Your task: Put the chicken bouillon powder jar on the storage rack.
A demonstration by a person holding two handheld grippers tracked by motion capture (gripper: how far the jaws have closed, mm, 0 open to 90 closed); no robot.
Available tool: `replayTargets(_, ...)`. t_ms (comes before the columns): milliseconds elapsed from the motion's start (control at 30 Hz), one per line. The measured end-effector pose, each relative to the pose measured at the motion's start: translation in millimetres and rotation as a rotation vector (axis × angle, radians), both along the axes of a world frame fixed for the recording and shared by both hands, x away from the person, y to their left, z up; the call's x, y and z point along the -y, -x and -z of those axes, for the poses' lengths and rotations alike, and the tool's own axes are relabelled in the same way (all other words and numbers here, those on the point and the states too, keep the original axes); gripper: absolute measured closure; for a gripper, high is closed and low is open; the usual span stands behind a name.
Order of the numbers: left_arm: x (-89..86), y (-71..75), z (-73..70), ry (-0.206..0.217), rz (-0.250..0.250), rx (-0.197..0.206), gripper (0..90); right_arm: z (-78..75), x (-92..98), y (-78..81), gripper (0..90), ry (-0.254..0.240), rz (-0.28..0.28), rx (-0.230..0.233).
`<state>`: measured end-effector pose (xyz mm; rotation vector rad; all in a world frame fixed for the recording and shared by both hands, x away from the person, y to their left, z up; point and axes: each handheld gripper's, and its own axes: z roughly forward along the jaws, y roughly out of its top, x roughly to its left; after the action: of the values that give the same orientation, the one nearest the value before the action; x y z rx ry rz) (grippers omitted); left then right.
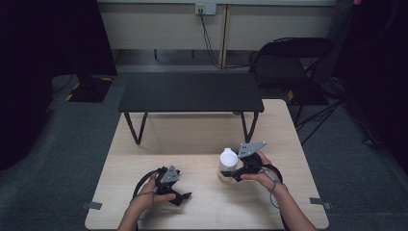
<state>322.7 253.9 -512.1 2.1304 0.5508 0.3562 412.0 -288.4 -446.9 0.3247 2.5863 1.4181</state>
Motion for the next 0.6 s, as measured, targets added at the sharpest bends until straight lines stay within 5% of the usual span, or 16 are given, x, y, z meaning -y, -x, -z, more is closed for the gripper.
replayTargets(67, 0.0, 0.0, 0.0, 0.000, 0.000, 0.000, 0.0, 1.3, 0.3, -1.9, 29.7, -0.002, -0.023, 0.000)
replayTargets(600, -0.2, 0.2, 0.4, 0.002, -0.001, 0.000, 0.0, 4.9, -2.4, 5.9, 30.6, -0.008, 0.007, 0.019)
